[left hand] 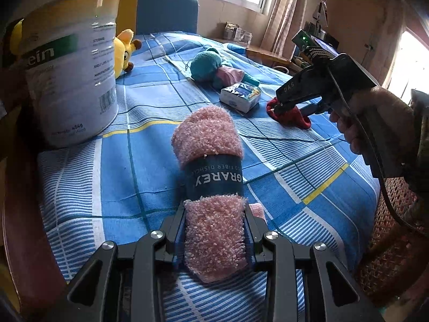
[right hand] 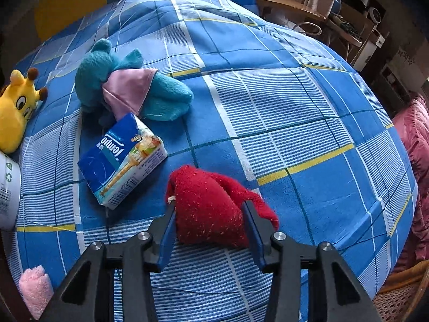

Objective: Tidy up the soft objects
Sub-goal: 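Lift the pink towel with the left gripper while the right gripper grasps the red knit item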

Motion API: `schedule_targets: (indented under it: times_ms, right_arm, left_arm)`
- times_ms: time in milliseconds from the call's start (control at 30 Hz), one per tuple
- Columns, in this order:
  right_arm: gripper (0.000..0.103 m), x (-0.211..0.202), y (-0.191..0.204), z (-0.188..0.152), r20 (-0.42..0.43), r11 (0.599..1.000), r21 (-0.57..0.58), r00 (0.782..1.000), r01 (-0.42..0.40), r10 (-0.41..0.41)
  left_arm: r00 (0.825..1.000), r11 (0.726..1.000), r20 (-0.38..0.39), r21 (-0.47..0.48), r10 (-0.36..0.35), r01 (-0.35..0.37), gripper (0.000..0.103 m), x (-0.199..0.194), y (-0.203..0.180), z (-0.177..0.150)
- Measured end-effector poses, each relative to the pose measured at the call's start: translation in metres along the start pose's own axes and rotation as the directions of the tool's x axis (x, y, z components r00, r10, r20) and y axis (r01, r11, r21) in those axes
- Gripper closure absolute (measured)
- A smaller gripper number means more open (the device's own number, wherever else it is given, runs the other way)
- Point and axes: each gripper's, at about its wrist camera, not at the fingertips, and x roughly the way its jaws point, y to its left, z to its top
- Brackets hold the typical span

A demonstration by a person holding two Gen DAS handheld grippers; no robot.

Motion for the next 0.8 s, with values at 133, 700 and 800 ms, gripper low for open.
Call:
schedule_targets:
  times_ms: [133, 700, 800]
  right_arm:
    - [0.056, -0.001, 0.000, 0.000, 0.001, 1.000, 0.005, 1.000, -0.008, 0.008]
    - [0.054, -0.002, 0.001, 0.001, 0.008, 1.000, -0.009, 1.000, -0.001, 0.001]
    - [0.055, -0.002, 0.004, 0.000, 0.015, 0.999, -0.030, 1.000, 0.018, -0.018]
  left_arm:
    - [1.000, 1.000, -0.001, -0.001, 0.000, 0.000, 0.067, -0.001, 0.000, 0.000]
    - [0.997, 0.996, -0.069, -0.082, 0.026, -0.032, 0.071, -0.006, 0.002, 0.010]
    - [0.996, 0.994, -0.079, -0.099, 0.041, -0.049, 0.072, -0.013, 0.006, 0.010]
